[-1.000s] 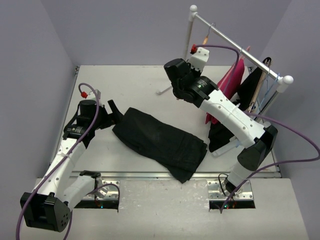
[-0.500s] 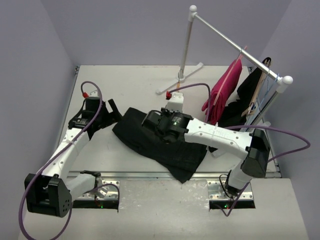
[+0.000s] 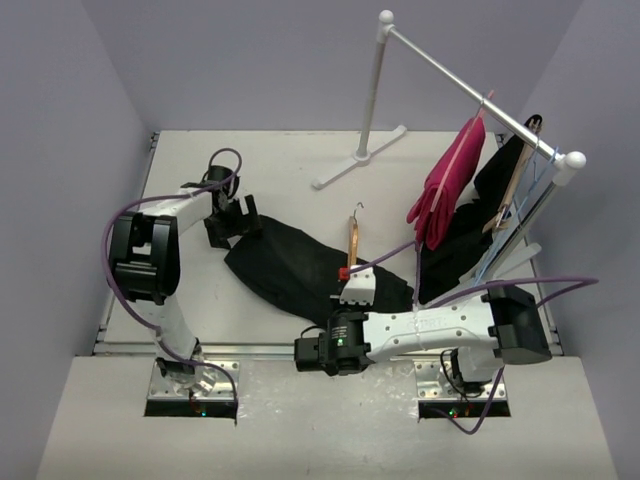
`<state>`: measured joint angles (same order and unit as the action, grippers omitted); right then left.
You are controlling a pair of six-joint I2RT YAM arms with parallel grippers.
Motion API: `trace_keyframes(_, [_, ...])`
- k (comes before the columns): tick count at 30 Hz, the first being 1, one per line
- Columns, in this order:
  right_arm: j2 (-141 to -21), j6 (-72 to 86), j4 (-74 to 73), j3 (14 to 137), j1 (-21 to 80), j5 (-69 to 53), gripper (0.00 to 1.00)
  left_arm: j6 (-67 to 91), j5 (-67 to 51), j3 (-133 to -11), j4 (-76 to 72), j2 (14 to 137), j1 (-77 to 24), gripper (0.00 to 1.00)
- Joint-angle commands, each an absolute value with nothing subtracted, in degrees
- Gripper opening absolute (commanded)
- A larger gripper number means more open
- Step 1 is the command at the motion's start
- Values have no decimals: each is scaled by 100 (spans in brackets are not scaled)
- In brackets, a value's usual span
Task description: Place the trousers on the hanger
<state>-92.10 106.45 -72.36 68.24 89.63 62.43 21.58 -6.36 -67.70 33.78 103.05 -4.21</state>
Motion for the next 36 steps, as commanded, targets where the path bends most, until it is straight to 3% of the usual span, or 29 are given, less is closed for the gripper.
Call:
trace_keyframes(1, [-8928,12647,-8515,6127,9359,6407,0,1729,-814,-6972,3802,10418,-395,87])
trace_keyframes(3, [-8676,12639,-8298,5925,9483,6399,0,1696,-599,-6979,3849,10599,-396,86])
trace_keyframes(6, [-8362,11601,-7215,5466,9599,6330,0,1626,-615,-6978,3835,11137,-396,70])
trace_keyframes(7, [-8279,11268,-6827,5334,9622,6257,0,1634,-668,-6990,3797,11266,-396,58])
trace_keyframes(9, [-8119,10761,-6038,5014,9652,6087,0,1678,-894,-7041,3701,11539,-396,22])
trace_keyframes(12, [-8070,10299,-5322,4668,9659,6022,0,1913,-853,-7018,3543,11488,-374,1])
trace_keyframes(21, [-8028,9690,-5001,4588,9557,6820,0,3463,-41,-6557,3024,10450,334,0])
trace_keyframes(25, [-7944,8308,-4410,4853,9365,6976,0,4353,533,-5902,2924,9656,1083,0])
trace_keyframes(27, [-7914,7068,-3476,4895,9234,6710,0,4553,680,-5653,2839,9381,1378,0])
trace_keyframes(31, [-7754,4307,-307,4309,8723,5053,0,4945,1098,-5367,2965,8997,1744,0])
trace_keyframes(36, [-8598,3769,-258,5405,8563,4940,0,5200,496,-4869,2844,8551,1793,0])
